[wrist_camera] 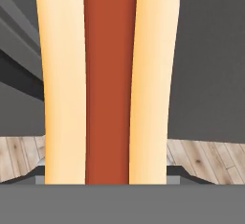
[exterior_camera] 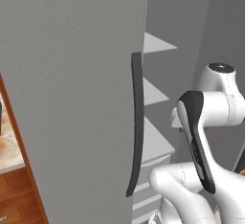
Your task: Store the hot dog in the freezer for long-term storage. Close the freezer door after placing the cooked food.
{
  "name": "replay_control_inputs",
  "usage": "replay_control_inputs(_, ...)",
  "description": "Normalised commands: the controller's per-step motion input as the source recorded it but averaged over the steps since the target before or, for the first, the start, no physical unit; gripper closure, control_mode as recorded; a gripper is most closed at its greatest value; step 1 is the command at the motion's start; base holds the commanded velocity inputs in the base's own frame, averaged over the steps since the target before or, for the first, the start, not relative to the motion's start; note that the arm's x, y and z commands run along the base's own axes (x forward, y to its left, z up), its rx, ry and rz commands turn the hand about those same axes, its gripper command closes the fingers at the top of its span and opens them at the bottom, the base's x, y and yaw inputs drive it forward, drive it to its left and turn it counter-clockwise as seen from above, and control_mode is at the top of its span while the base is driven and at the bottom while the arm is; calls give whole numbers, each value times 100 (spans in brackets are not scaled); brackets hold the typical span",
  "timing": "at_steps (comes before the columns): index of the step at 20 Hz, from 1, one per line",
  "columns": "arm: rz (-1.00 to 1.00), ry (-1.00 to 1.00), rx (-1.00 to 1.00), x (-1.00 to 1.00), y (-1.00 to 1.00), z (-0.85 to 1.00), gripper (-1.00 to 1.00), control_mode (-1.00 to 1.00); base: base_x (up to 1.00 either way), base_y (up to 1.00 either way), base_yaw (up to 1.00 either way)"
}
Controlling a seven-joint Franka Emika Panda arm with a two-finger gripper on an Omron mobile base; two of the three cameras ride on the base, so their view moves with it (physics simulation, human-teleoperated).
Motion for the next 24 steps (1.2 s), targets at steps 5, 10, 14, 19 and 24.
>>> replay_control_inputs(5,6,-5,0,29,-1,0,100,-100,5,-1,0)
replay_control_inputs(10,21,-14,0,54,-13,0,100,-100,0,0,0)
replay_control_inputs(14,12,-2,0,79,-2,0,100,-100,0,0,0)
replay_control_inputs(19,11,0,7,78,-7,-1,100,-100,0,0,0)
replay_control_inputs(24,6,0,4,74,-2,-2,100,-100,0,0,0)
